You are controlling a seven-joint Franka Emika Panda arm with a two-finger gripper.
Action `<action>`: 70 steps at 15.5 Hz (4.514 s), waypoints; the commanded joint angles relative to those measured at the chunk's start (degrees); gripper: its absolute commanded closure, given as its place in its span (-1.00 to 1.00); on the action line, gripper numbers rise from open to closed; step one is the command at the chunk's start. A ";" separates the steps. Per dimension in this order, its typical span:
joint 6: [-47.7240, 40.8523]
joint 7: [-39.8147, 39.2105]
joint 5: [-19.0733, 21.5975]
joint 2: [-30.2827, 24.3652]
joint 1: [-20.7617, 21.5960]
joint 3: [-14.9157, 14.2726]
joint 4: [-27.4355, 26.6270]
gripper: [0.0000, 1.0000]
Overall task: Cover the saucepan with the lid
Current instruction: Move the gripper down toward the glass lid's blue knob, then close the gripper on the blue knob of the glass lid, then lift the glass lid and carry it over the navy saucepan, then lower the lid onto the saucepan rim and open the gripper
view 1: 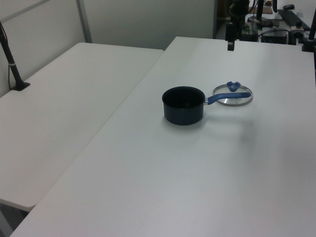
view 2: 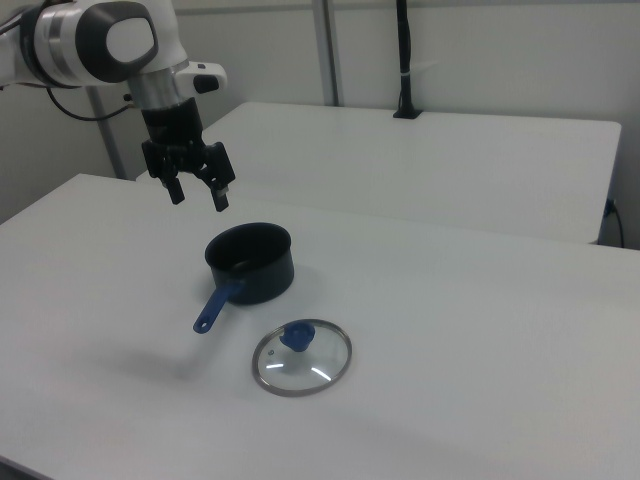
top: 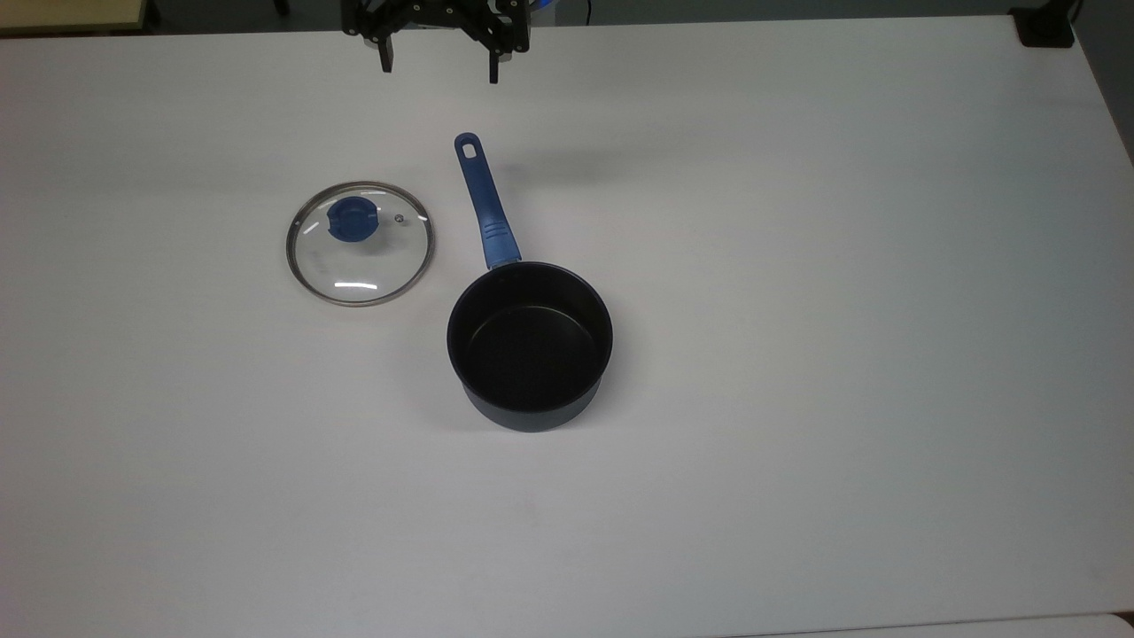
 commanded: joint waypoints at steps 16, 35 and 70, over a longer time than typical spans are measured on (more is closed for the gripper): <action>0.11 -24.22 0.31 1.18 -13.40 -0.61 -2.35 -1.00; 22.08 -24.94 -0.48 16.92 -12.89 0.35 -11.67 -0.93; 19.80 -5.08 3.65 23.43 3.72 0.27 12.41 0.06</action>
